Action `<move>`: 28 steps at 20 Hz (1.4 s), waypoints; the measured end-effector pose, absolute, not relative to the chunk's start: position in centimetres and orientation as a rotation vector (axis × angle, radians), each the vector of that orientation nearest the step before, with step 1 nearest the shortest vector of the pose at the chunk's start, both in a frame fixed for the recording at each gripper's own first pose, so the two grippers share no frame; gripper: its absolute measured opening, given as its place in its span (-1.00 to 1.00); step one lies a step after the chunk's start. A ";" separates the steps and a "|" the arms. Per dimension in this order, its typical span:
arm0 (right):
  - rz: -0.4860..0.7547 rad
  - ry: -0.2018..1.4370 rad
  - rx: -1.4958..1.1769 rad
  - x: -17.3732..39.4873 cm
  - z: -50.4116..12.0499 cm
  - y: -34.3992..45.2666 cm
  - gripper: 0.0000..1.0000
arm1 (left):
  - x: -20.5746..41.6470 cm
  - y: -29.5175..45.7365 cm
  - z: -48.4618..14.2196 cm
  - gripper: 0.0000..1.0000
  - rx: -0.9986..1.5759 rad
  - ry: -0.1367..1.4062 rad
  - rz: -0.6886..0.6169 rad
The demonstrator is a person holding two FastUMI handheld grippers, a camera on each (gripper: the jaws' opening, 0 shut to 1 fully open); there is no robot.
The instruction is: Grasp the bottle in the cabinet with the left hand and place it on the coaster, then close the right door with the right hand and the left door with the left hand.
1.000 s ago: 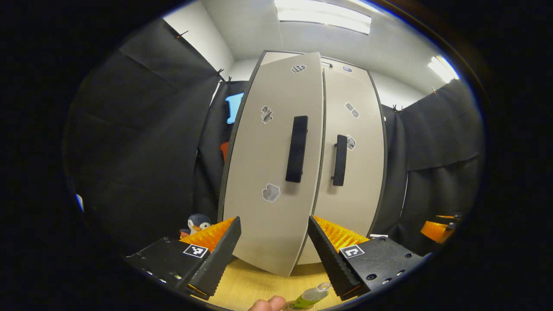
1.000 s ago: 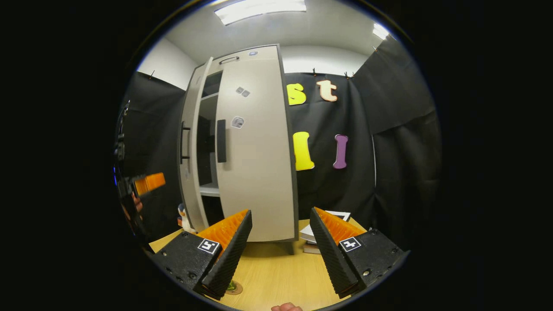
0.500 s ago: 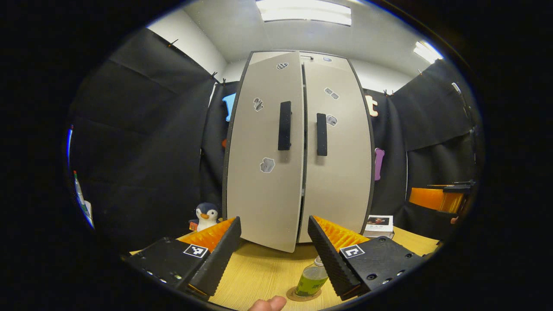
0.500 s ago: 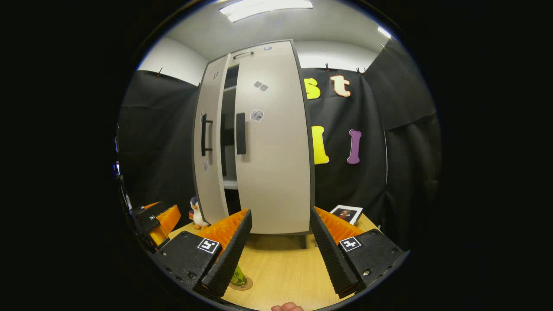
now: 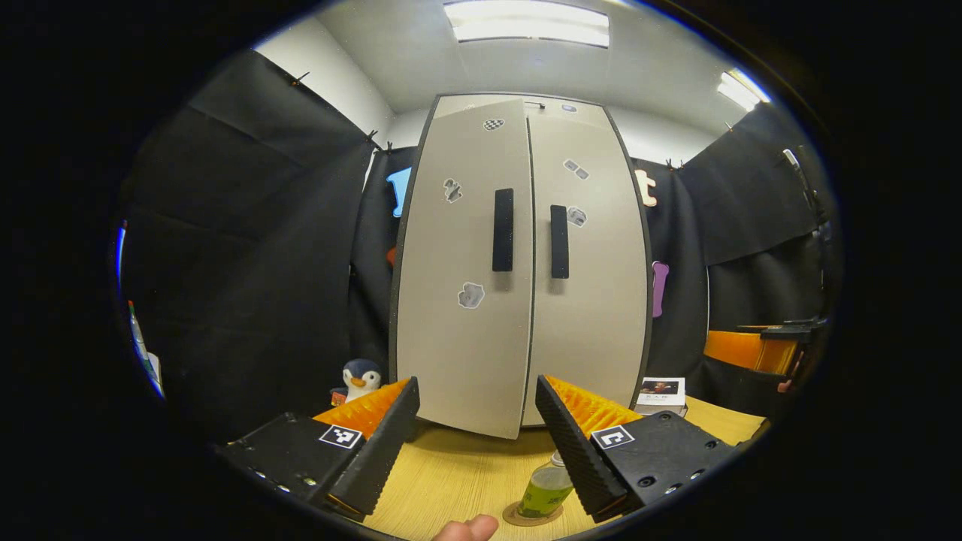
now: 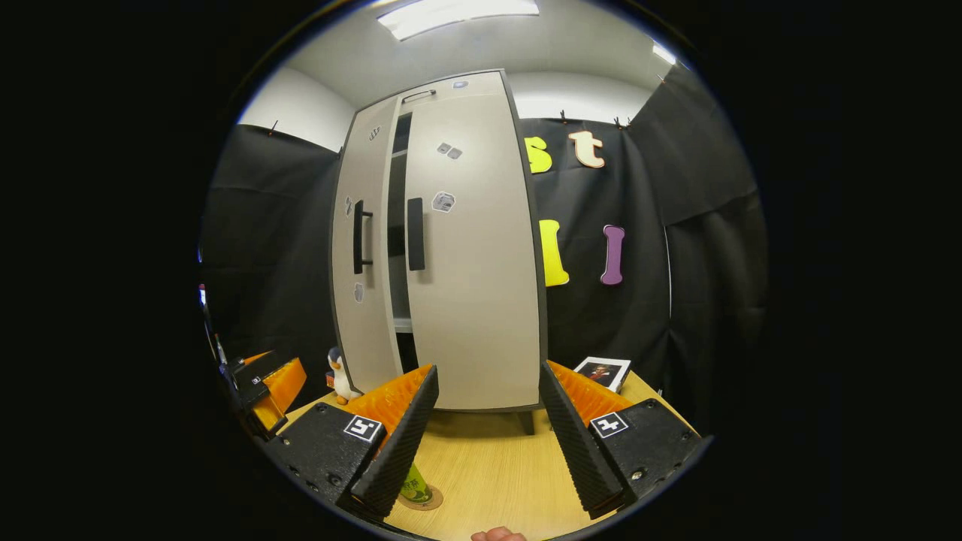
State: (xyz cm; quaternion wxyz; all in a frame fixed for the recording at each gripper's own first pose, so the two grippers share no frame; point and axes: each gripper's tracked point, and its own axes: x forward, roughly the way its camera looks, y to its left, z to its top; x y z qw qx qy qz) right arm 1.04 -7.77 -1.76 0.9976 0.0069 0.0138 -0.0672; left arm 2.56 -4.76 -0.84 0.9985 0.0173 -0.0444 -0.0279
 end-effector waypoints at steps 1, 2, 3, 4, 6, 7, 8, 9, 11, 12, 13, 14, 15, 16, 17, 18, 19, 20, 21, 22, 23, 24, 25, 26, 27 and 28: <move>-0.131 0.026 0.017 1.2 -1.7 -7.6 0.65 | 2.6 -4.7 -0.7 0.99 0.032 -0.091 -0.054; -0.128 0.025 0.017 1.2 -1.7 -7.5 0.65 | 2.7 -4.5 -0.6 0.99 0.032 -0.094 -0.051; -0.125 0.025 0.010 1.4 -1.6 -7.4 0.65 | 2.7 -4.4 -0.5 0.89 0.035 -0.096 -0.048; -0.125 0.024 0.000 1.3 -1.4 -7.3 0.65 | 2.9 -4.3 -0.5 0.89 0.037 -0.097 -0.044; -0.122 0.019 -0.010 1.5 -1.4 -7.2 0.65 | 3.0 -4.1 -0.3 0.89 0.035 -0.101 -0.042; -0.119 0.020 -0.011 1.6 -1.5 -7.2 0.65 | 3.1 -4.1 -0.3 0.89 0.033 -0.099 -0.042; -0.116 0.021 -0.011 1.7 -1.5 -7.0 0.65 | 3.1 -4.0 -0.3 0.89 0.029 -0.097 -0.042; -0.113 0.022 -0.009 1.8 -1.5 -6.9 0.65 | 3.3 -4.0 -0.4 0.89 0.026 -0.094 -0.044; -0.100 0.039 -0.010 2.0 -2.0 -6.6 0.65 | 3.3 -3.9 -0.4 0.89 0.028 -0.092 -0.041; -0.096 0.048 -0.010 2.0 -2.2 -6.4 0.65 | 3.4 -3.8 -0.3 0.89 0.030 -0.092 -0.038; -0.092 0.053 -0.009 1.9 -2.3 -6.3 0.65 | 3.5 -3.8 -0.3 0.89 0.031 -0.091 -0.040; -0.090 0.056 -0.007 1.9 -2.4 -6.3 0.66 | 3.6 -3.8 -0.3 0.99 0.030 -0.091 -0.040; -0.091 0.058 -0.006 2.0 -2.4 -6.3 0.66 | 3.7 -3.8 -0.3 0.89 0.028 -0.092 -0.040; -0.090 0.057 -0.005 2.0 -2.3 -6.3 0.65 | 3.6 -3.9 -0.3 0.89 0.025 -0.091 -0.040; -0.090 0.054 -0.006 2.0 -2.2 -6.3 0.65 | 3.6 -3.9 -0.4 0.89 0.024 -0.087 -0.041; -0.090 0.055 -0.006 2.0 -2.2 -6.3 0.66 | 3.5 -4.0 -0.3 0.89 0.023 -0.087 -0.041; -0.089 0.056 -0.004 2.1 -2.1 -6.4 0.65 | 3.5 -4.0 -0.3 0.89 0.022 -0.089 -0.042; -0.086 0.055 -0.002 2.0 -2.0 -6.3 0.65 | 3.6 -4.0 -0.3 0.89 0.023 -0.091 -0.042; -0.086 0.051 -0.002 2.0 -1.9 -6.2 0.66 | 3.7 -3.9 -0.3 0.89 0.023 -0.091 -0.042; -0.088 0.050 -0.005 2.0 -1.9 -6.3 0.65 | 3.7 -3.9 -0.4 0.89 0.023 -0.090 -0.039; -0.086 0.051 -0.007 2.1 -1.9 -6.3 0.65 | 3.9 -3.8 -0.4 0.89 0.021 -0.087 -0.041; -0.084 0.051 -0.008 2.1 -1.9 -6.2 0.65 | 3.9 -3.8 -0.4 0.89 0.017 -0.085 -0.043; -0.083 0.051 -0.007 2.2 -1.9 -6.2 0.66 | 3.9 -3.7 -0.4 0.89 0.017 -0.085 -0.041; -0.081 0.050 -0.004 2.2 -1.9 -6.1 0.65 | 4.0 -3.8 -0.4 0.89 0.020 -0.085 -0.039; -0.081 0.047 -0.003 2.2 -1.9 -6.1 0.65 | 4.0 -3.8 -0.5 0.99 0.022 -0.084 -0.041; -0.085 0.045 -0.006 2.2 -1.9 -6.2 0.65 | 4.1 -3.9 -0.5 0.89 0.021 -0.084 -0.043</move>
